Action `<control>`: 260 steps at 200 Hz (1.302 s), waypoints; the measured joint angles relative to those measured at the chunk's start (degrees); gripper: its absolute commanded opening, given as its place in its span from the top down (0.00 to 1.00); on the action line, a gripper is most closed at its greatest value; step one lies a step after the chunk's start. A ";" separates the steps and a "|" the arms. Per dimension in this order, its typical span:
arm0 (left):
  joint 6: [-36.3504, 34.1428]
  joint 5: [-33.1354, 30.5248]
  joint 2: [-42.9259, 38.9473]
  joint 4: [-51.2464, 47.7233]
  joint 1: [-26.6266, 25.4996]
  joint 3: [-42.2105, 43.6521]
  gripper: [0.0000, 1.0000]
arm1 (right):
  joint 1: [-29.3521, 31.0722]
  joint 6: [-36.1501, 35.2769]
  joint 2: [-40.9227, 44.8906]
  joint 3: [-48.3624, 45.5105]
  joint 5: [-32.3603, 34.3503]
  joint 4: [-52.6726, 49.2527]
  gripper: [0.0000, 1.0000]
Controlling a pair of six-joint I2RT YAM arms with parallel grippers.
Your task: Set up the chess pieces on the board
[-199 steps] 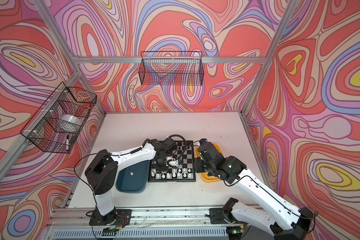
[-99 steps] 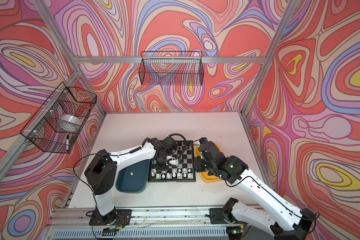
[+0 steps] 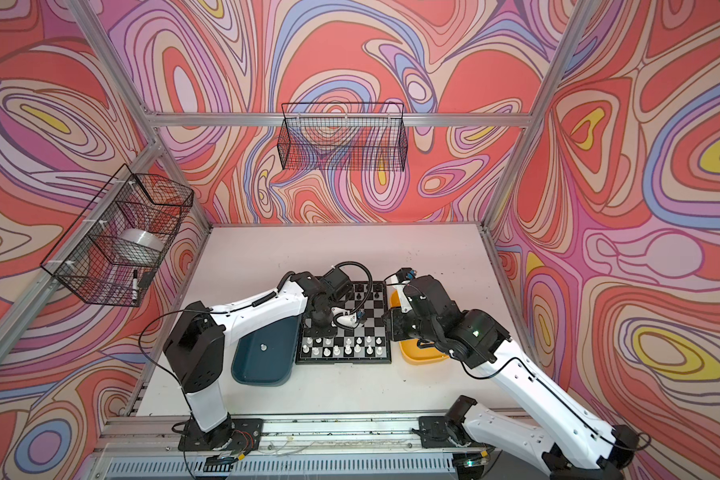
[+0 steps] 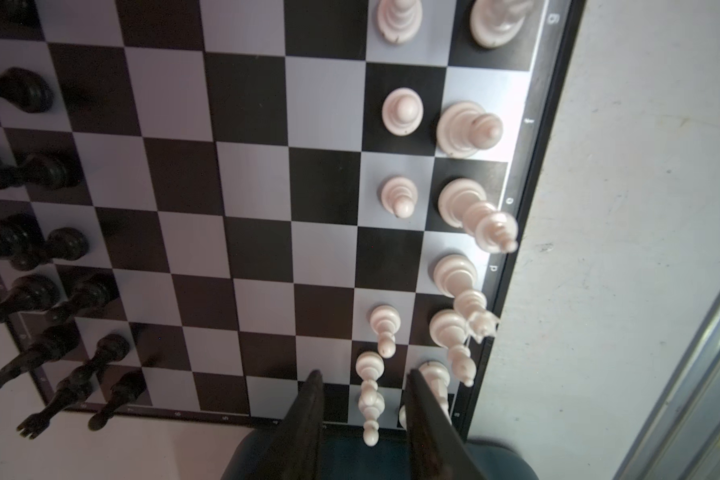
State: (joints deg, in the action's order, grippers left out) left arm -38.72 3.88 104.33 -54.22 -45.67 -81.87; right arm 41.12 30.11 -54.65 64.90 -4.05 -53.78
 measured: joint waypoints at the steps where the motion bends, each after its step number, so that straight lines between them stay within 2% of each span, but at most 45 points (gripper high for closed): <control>1: 0.02 0.09 -0.04 -0.07 0.07 -0.07 0.65 | 0.00 0.00 -0.02 0.07 -0.11 0.02 0.83; 37: 0.04 1.09 -2.23 -1.81 3.96 -2.49 0.65 | 0.00 -0.11 -0.26 1.46 -3.67 0.57 0.83; 73: 0.02 1.70 -8.55 -3.39 9.09 -0.94 0.62 | 0.02 -0.26 -2.67 1.60 -7.91 2.27 0.83; 135: -0.61 2.58 -24.48 -6.54 20.02 13.88 0.57 | 0.09 -0.33 -9.09 0.48 -13.49 7.34 0.83; 181: -2.93 2.62 -29.42 -6.78 28.74 24.28 0.58 | 0.11 -0.39 -13.86 -0.22 -16.87 11.80 0.84; 220: -4.66 2.56 -29.64 -4.92 30.58 29.79 0.60 | 0.11 -0.24 -15.61 -0.70 -17.99 13.29 0.84; 260: -5.51 2.58 -29.29 -2.14 31.93 31.76 0.62 | 0.11 -0.20 -15.61 -0.90 -18.08 13.73 0.84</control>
State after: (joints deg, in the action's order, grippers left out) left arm -44.23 6.46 75.05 -56.36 -13.74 -50.11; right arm 41.23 29.91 -70.26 64.01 -22.13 -40.05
